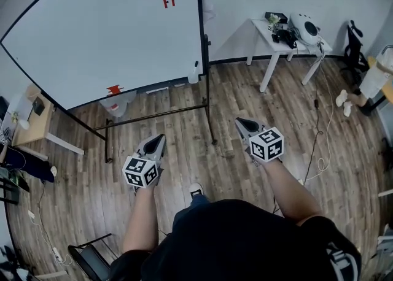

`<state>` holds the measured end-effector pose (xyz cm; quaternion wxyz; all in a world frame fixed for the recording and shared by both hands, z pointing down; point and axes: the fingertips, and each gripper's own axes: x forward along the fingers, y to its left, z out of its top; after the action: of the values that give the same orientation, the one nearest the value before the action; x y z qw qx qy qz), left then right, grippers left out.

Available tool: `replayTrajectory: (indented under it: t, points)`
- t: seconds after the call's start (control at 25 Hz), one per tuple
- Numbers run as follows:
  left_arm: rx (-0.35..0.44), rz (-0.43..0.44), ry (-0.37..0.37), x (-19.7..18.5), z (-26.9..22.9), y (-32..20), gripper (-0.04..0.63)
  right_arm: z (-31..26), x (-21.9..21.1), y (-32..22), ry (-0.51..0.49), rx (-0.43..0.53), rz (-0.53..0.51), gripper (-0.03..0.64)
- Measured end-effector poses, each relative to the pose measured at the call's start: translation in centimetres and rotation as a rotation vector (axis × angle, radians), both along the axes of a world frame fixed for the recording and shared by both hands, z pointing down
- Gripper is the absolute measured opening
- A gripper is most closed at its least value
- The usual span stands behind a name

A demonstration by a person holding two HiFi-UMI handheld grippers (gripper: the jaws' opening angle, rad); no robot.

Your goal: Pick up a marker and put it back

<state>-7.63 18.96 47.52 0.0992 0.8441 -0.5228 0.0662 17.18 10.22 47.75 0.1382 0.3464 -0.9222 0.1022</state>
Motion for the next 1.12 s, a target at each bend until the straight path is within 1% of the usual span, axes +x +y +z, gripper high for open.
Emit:
replayTrajectory:
  t: [0.28,0.56,0.76,0.96,1.12]
  points:
    - [-0.01,0.048,0.002,-3.3,0.4,-5.9,0.014,0.5,-3.6,-4.9,0.008,-0.017,0.03,-0.004]
    - [-0.015,0.086,0.008,-7.0,0.7,-10.4,0.014,0.7,-7.6,-8.8,0.026,-0.025,0.051,-0.003]
    - [-0.008,0.108,0.02,-9.0,0.6,-13.1,0.014,0.6,-9.6,-11.2,0.04,-0.03,0.069,-0.004]
    - [0.002,0.138,0.019,-11.0,0.6,-15.2,0.014,-0.2,-12.0,-13.3,0.041,-0.014,0.082,-0.003]
    - [0.003,0.14,0.024,-12.1,0.7,-16.6,0.014,0.1,-13.1,-14.4,0.048,-0.016,0.083,-0.004]
